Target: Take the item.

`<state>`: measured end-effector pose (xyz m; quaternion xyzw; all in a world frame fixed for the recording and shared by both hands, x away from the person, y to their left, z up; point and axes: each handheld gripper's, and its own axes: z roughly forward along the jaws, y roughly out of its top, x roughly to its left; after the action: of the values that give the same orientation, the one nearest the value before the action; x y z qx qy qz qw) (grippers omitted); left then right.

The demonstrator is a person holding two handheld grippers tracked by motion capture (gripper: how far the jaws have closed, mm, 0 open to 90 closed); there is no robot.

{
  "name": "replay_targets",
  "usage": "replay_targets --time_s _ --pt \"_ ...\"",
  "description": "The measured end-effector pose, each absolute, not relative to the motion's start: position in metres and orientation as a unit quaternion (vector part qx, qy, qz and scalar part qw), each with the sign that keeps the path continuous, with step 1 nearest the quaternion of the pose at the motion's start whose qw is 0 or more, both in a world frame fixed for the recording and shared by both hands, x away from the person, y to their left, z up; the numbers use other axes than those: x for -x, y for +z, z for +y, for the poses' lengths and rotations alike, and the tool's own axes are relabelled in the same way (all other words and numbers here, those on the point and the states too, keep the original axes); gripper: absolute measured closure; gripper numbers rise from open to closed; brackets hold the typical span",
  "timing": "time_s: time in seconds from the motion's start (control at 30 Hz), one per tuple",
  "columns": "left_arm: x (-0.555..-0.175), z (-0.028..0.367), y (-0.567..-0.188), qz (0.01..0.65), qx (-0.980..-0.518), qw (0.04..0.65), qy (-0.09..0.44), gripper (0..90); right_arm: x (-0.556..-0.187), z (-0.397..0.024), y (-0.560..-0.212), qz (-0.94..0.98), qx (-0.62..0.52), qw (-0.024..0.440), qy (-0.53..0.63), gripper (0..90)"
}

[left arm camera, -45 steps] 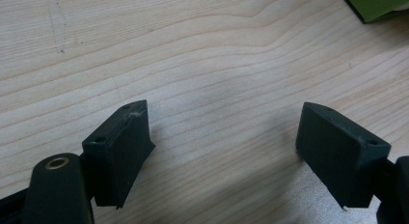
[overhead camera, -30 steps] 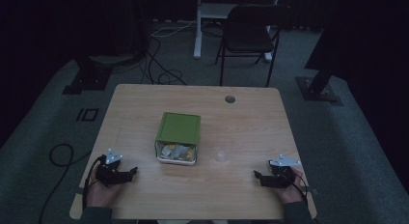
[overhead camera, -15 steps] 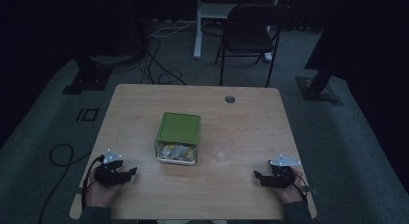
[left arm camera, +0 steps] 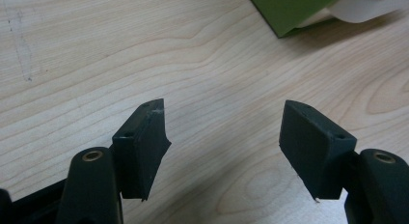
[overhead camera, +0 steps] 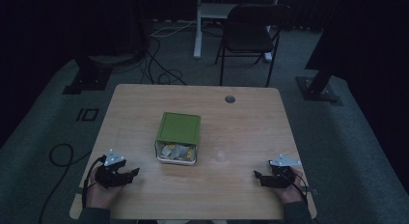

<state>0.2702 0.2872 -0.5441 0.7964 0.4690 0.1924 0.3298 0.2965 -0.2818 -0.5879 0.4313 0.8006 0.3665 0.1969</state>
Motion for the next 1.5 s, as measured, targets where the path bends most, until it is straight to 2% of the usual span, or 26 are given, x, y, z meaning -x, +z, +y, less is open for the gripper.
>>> replay_targets --time_s 0.43,1.03,1.13,1.5 --pt "-0.265 0.278 -0.528 0.446 -0.794 0.371 0.181 37.7 -0.296 -0.282 -0.588 0.801 -0.431 0.197 0.367 19.9" --pt "-0.260 0.255 -0.519 0.408 -0.810 0.379 0.181 38.9 -0.296 -0.282 -0.588 0.801 -0.431 0.197 0.366 19.9" --pt "-0.259 0.250 -0.515 0.397 -0.814 0.384 0.182 41.8 -0.296 -0.282 -0.588 0.801 -0.431 0.197 0.366 19.9" --pt "-0.258 0.234 -0.506 0.376 -0.822 0.388 0.181 40.5 -0.297 -0.282 -0.588 0.801 -0.431 0.197 0.366 19.9"
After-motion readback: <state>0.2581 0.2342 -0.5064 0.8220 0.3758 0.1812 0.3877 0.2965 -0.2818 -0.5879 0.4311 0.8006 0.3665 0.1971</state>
